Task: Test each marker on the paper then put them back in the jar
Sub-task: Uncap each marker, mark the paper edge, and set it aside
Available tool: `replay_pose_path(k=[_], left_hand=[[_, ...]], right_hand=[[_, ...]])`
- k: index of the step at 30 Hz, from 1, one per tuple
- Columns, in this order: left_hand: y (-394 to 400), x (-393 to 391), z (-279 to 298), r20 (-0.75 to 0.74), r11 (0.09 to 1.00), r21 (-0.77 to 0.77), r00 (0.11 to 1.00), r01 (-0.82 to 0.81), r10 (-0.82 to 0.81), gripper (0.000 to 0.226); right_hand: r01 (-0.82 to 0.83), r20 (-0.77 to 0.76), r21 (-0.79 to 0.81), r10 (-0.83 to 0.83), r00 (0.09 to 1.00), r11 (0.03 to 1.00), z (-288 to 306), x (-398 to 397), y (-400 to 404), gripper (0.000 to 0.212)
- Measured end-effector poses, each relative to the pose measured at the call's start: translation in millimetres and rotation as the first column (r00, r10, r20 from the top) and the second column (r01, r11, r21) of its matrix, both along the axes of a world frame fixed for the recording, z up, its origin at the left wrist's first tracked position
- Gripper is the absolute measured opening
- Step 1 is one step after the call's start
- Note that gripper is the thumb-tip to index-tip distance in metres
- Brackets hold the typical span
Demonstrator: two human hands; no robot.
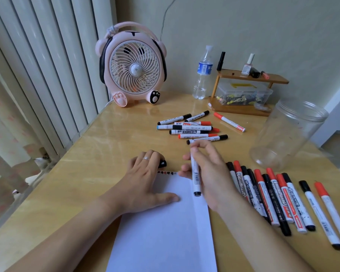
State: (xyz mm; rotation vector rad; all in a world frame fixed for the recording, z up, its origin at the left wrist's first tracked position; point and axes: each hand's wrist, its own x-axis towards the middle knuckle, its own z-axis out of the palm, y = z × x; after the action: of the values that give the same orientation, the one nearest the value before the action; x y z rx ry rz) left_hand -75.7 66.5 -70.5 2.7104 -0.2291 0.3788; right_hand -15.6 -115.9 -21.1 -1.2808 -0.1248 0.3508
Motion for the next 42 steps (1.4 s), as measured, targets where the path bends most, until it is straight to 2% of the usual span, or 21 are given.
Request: replay_pose_path(k=[3,5,7,10,11,12,14,18,21,24,27,37,42], left_hand=[[-2,-1,0,-0.026,1.0,-0.012,1.0,-0.002,0.002,0.074],[-1,-1,-1,-0.044,1.0,-0.02,0.999,-0.004,0.003,0.074],[0,-1,-1,-0.057,1.0,-0.025,0.998,-0.004,0.003,0.076],[-1,0,0,-0.067,0.999,-0.043,0.998,-0.007,0.004,0.077],[-1,0,0,-0.069,0.999,-0.049,0.998,-0.008,0.005,0.077],[-1,-1,0,-0.069,0.999,-0.052,0.998,-0.01,0.006,0.076],[-1,-1,0,-0.065,0.999,-0.053,0.998,-0.011,0.007,0.076],[-3,-1,0,-0.054,0.998,-0.056,0.999,-0.011,0.008,0.075],[-4,-2,0,-0.056,0.999,-0.035,0.998,-0.022,0.02,0.075],[-4,-2,1,-0.056,0.999,-0.03,0.998,-0.023,0.022,0.075],[-4,-3,1,-0.05,0.999,-0.038,0.999,-0.007,0.005,0.073],[-6,-5,1,-0.027,1.0,0.011,1.0,-0.006,0.007,0.071],[-6,-3,0,-0.039,0.996,-0.073,0.998,0.052,-0.055,0.066]], right_hand=[[-0.134,-0.17,0.319,0.196,0.966,0.938,-10,-3,5,0.03],[-0.16,-0.148,0.344,0.222,0.964,0.925,-18,-1,7,0.038],[-0.135,-0.07,0.217,0.153,0.986,0.967,-23,1,10,0.037],[0.006,0.063,-0.042,-0.004,0.998,0.999,-24,6,8,0.008],[0.063,0.102,-0.112,-0.051,0.993,0.992,-25,8,6,0.008],[0.104,0.134,-0.18,-0.08,0.988,0.978,-26,10,4,0.018],[0.127,0.162,-0.26,-0.087,0.983,0.957,-26,11,0,0.026],[0.048,0.143,-0.305,-0.004,0.99,0.951,-21,15,-9,0.003],[0.009,0.152,-0.363,0.05,0.987,0.932,-23,19,-11,0.006],[0.036,0.176,-0.422,0.043,0.983,0.906,-27,19,-11,0.018],[0.053,0.19,-0.469,0.042,0.981,0.882,-29,17,-9,0.02],[0.039,0.19,-0.482,0.061,0.98,0.875,-29,14,-7,0.019],[0.027,0.18,-0.479,0.069,0.981,0.877,-29,15,-6,0.019]])
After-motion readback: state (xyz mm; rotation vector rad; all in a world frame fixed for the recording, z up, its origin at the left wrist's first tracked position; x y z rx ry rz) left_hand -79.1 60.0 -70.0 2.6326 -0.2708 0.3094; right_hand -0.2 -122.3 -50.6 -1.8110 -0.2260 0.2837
